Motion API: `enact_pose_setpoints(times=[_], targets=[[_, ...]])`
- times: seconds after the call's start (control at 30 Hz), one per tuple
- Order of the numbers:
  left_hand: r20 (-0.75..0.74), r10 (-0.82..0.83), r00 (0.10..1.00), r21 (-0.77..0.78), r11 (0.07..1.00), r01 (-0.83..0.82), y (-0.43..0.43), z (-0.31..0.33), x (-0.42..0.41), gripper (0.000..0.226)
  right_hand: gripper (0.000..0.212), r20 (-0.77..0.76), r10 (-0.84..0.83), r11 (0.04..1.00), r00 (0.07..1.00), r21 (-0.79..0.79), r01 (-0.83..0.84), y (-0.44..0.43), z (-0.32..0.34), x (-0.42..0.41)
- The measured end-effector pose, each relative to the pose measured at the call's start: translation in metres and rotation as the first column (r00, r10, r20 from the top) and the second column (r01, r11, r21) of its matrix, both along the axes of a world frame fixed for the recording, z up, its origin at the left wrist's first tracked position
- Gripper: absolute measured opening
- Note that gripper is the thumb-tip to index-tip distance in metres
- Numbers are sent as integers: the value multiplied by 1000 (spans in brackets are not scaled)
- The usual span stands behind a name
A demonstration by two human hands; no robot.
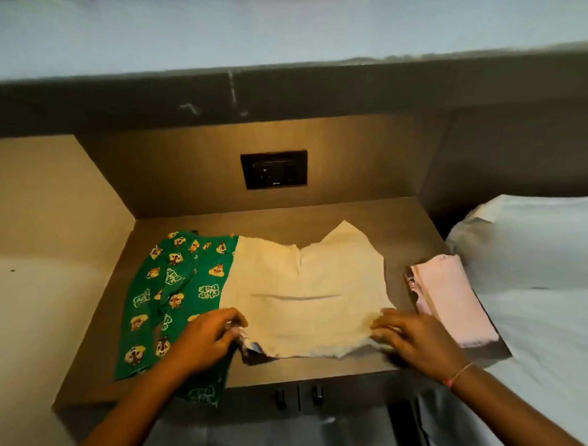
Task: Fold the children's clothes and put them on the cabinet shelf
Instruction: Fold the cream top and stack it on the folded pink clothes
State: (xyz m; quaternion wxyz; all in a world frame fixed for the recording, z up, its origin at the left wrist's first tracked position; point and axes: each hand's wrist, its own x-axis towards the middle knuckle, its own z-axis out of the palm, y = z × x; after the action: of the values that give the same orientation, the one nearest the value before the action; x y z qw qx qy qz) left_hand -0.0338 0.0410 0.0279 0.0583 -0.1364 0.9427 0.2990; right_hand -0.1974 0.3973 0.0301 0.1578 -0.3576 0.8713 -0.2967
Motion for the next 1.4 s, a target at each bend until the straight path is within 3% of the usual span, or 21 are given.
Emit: enact_pose_setpoints(times=[0.07,0.13,0.23,0.33,0.5,0.57,0.7,0.8,0.97,1.17,1.27,1.4], targets=[[-41,16,999,-19,1000,-17,1,-12,-5,22,27,53,-29,999,998,-37,31,-8,-6,-2],[-128,8,992,-127,992,-25,3,-23,-25,38,37,1,-72,993,997,-94,72,-32,-11,-18],[-75,-36,997,-379,925,5,6,-37,-61,60,58,-139,-22,989,990,140,41,-75,-26,-54],[-10,55,998,-473,879,-53,-9,-61,-69,67,65,-245,14,925,969,372,81,-86,-50,-80],[9,109,994,-489,868,-90,-18,-66,-71,70,66,-300,30,902,953,419,103,-86,-56,-96],[-33,28,999,-462,886,-40,-15,-57,-66,68,66,-284,29,930,959,359,78,-82,-48,-82],[-169,-207,964,-394,911,126,-14,-35,-14,63,49,-319,54,995,946,97,-25,-41,-31,-18],[-160,-306,939,-391,893,224,-7,-35,30,52,41,-382,99,991,919,121,-57,-6,-34,24],[-217,-259,941,-378,911,164,-1,-41,40,27,35,-395,124,977,910,210,-42,7,-39,37],[-271,-210,939,-335,935,112,6,-34,42,18,25,-461,72,997,884,50,-55,22,-48,49],[-306,-116,945,-212,976,51,12,-18,52,15,25,-403,-1,1000,915,-23,-9,28,-35,58],[-300,30,954,82,997,-5,19,8,64,16,22,-169,-64,992,983,-115,45,35,-8,66]])
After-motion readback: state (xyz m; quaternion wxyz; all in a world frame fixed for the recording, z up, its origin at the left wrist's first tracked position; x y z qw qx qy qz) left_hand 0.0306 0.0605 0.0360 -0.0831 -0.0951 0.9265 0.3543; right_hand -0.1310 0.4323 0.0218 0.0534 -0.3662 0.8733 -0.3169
